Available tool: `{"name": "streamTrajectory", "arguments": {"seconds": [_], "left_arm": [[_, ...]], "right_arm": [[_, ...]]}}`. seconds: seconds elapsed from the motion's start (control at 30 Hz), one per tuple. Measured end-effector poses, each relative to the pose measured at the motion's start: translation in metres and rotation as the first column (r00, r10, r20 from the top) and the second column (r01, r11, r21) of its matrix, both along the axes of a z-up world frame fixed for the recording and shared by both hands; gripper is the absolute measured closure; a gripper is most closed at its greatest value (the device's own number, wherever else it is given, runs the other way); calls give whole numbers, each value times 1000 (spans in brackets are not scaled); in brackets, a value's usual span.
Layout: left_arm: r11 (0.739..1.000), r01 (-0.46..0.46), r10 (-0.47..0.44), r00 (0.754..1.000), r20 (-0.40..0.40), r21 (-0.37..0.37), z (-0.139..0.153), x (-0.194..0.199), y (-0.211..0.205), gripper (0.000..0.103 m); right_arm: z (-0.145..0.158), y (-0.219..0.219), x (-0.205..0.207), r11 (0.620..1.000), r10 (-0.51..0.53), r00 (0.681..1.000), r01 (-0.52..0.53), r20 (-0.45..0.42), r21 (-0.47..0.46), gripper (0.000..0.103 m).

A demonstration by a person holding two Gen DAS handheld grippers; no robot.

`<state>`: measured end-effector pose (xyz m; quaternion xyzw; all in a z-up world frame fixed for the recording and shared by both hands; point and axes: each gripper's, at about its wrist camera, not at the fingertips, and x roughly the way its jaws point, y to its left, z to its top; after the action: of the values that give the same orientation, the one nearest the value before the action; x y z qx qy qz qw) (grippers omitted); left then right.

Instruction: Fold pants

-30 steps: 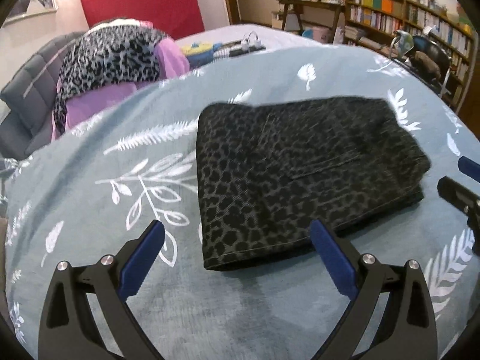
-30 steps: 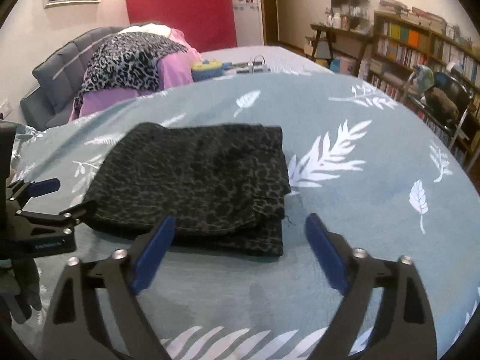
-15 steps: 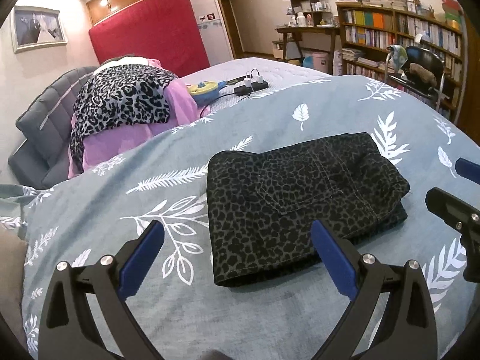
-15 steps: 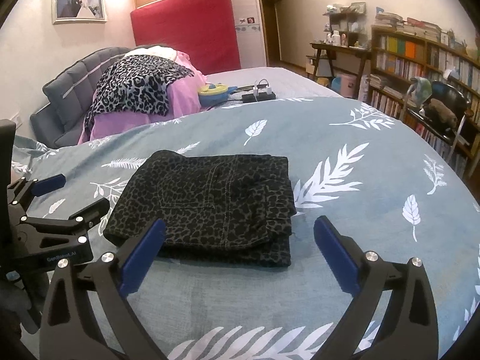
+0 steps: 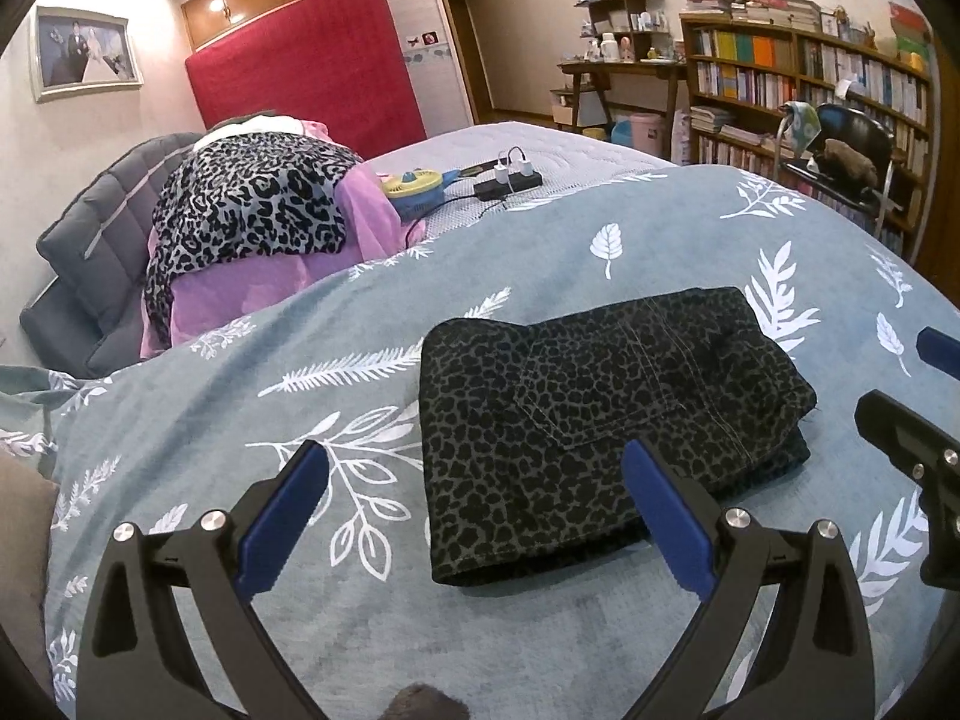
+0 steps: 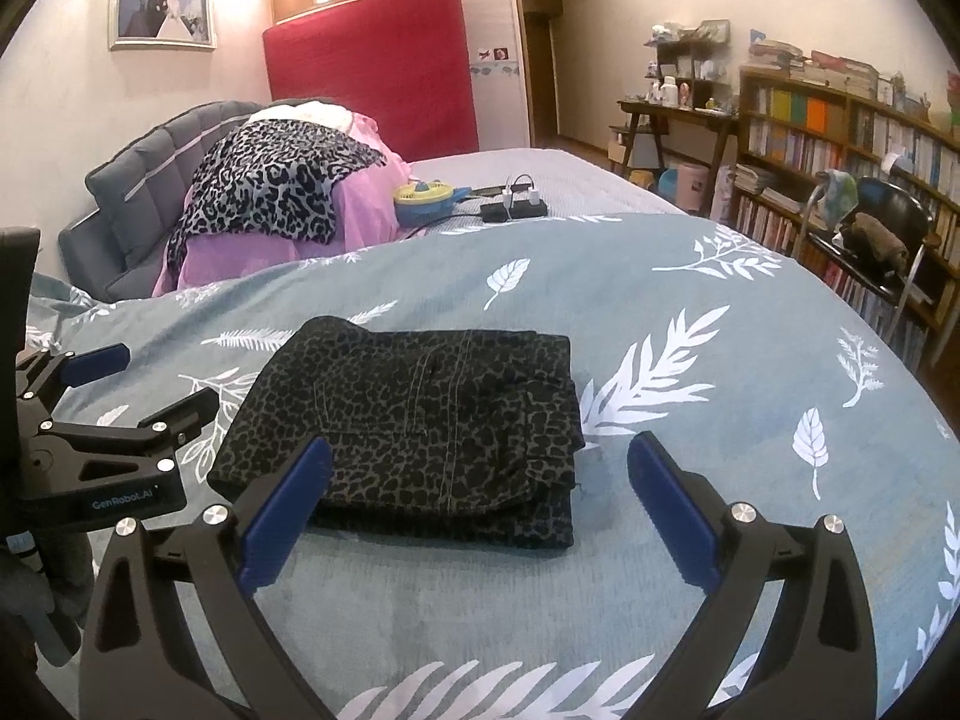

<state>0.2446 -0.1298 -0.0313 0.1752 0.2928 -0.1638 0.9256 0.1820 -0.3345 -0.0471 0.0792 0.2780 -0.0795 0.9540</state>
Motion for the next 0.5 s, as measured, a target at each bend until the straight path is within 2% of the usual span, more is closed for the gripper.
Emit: {"name": "streamTrajectory", "arguments": {"seconds": [0.5], "left_arm": [[1000,-14,14,1000,8,13,3,2,0,6]], "right_arm": [[-1,5,4,1000,-8,1000,8,-1,-15,3]]}}
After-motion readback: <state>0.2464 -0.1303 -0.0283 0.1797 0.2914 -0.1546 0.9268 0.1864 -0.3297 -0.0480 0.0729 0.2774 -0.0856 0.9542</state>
